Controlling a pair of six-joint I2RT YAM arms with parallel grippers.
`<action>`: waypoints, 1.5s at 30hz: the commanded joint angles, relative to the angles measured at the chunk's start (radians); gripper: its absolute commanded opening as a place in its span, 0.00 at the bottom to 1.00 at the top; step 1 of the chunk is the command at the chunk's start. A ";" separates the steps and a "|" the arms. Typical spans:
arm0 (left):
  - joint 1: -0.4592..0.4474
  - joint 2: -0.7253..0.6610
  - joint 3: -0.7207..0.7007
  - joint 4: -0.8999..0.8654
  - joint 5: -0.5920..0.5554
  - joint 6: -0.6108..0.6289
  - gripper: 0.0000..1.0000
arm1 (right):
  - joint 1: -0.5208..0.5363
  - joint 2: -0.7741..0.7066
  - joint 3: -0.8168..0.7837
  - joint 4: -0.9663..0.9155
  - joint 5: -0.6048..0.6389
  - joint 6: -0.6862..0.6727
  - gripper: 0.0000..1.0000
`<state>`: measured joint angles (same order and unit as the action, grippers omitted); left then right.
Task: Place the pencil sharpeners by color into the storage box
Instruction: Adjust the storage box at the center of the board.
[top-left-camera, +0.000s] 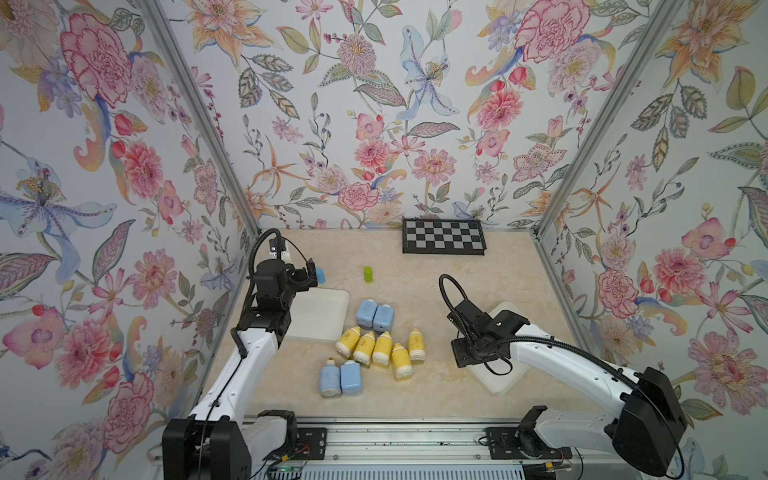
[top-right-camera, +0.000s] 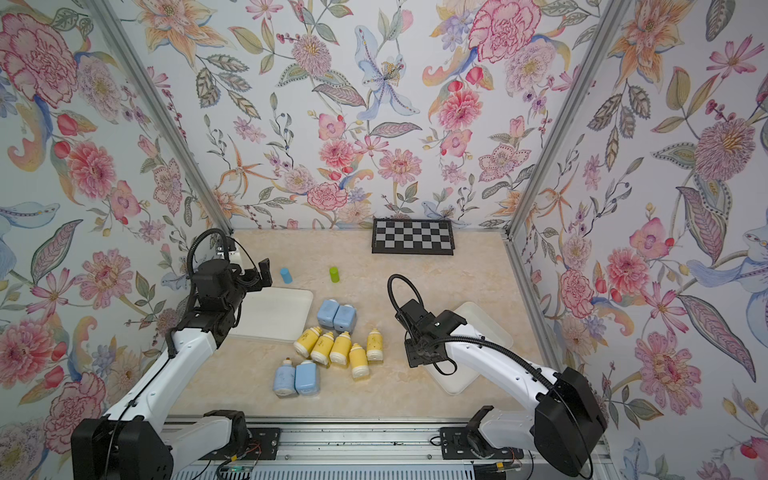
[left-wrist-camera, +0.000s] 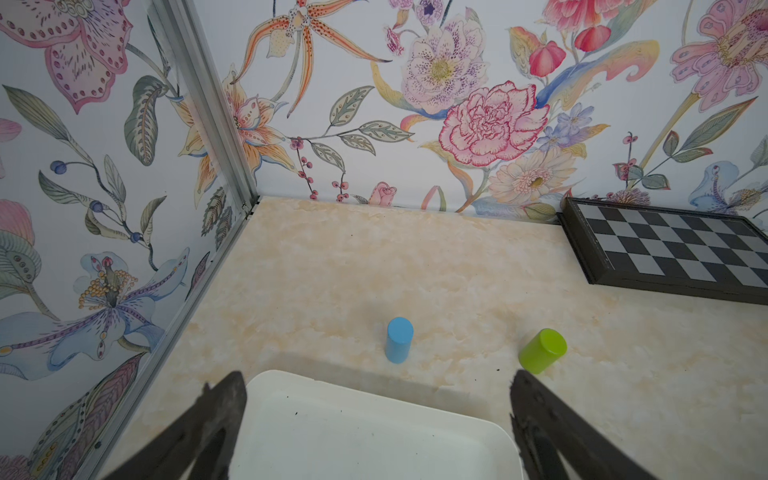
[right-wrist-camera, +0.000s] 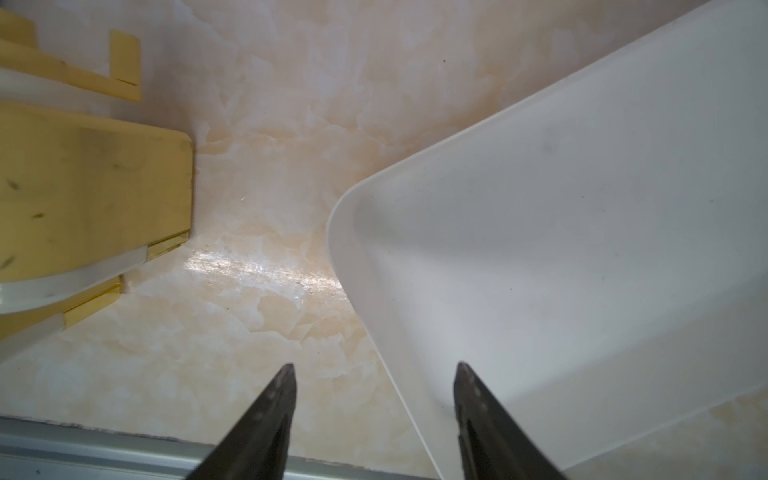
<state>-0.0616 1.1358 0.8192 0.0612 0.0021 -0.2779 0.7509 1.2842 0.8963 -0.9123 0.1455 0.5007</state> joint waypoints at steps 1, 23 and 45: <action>0.005 -0.014 0.026 -0.037 0.035 0.003 0.99 | 0.003 0.030 -0.008 -0.035 -0.003 0.029 0.58; 0.006 -0.013 0.017 -0.020 0.020 0.000 0.99 | -0.094 0.233 0.000 0.083 -0.112 0.035 0.31; 0.005 0.022 0.044 -0.034 -0.037 0.017 0.99 | -0.237 0.565 0.302 0.098 -0.170 -0.109 0.13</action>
<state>-0.0616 1.1442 0.8219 0.0444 -0.0078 -0.2764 0.5373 1.8107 1.1492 -0.8143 -0.0048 0.4213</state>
